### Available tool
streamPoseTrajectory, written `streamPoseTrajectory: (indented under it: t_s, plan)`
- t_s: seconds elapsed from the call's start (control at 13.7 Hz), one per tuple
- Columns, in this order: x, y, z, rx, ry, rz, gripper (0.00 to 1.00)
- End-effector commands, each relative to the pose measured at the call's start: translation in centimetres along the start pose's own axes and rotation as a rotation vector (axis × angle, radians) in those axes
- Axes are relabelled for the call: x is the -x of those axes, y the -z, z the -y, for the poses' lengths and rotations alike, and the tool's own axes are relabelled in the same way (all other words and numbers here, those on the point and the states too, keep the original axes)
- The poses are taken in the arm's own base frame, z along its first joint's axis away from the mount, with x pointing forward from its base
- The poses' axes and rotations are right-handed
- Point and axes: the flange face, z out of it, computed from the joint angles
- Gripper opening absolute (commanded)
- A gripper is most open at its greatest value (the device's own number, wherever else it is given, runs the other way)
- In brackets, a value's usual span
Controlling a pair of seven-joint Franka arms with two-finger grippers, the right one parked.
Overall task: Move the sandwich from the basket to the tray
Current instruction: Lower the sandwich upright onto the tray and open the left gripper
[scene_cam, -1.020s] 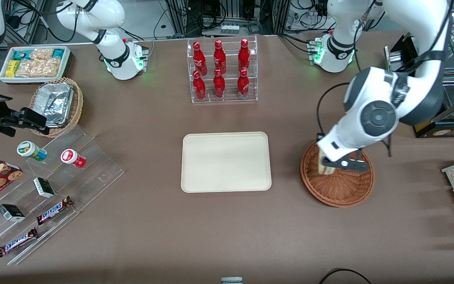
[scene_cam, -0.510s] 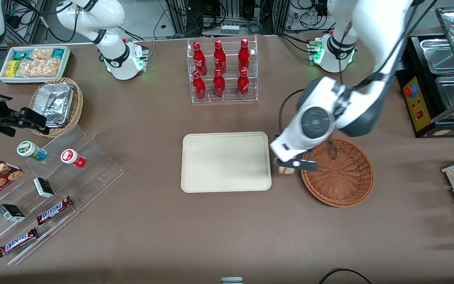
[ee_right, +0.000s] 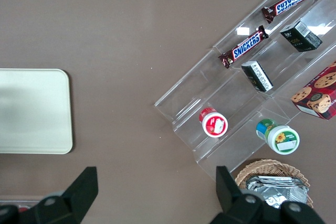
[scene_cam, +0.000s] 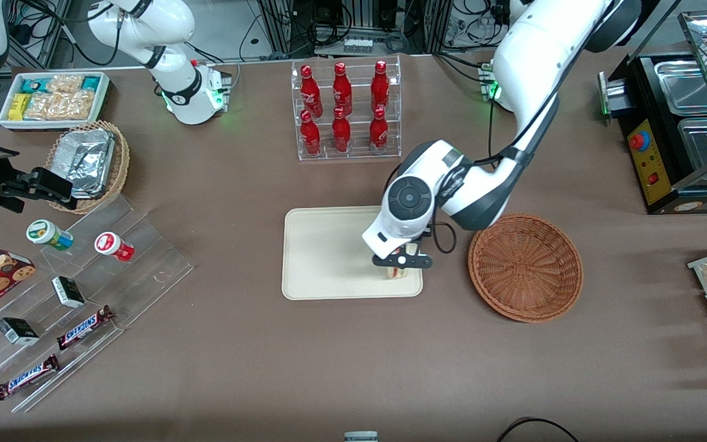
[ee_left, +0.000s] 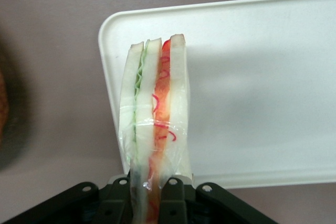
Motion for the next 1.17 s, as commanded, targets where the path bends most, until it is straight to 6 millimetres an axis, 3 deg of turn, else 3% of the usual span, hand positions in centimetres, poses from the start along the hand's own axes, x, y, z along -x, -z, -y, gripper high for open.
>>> streamPoseTrajectory:
  t_s: [0.0,0.29,0.8,0.87,0.95,1.02,1.09]
  plan:
    - [-1.0,-1.3,-1.5,0.001,0.018,-0.024,0.0]
    - [-1.7,-4.1,-2.4,0.007,0.002,-0.039,0.0]
    - [-1.3,-6.4,-3.7,-0.012,-0.024,-0.035,0.0]
    - [-1.2,-6.5,-3.8,-0.014,-0.028,-0.034,0.1]
    - [-1.2,-6.8,-3.8,-0.015,-0.03,-0.031,0.45]
    - [-1.2,-7.0,-3.8,-0.025,-0.037,-0.037,0.97]
    - [-0.9,-7.2,-4.1,-0.047,-0.049,-0.051,1.0]
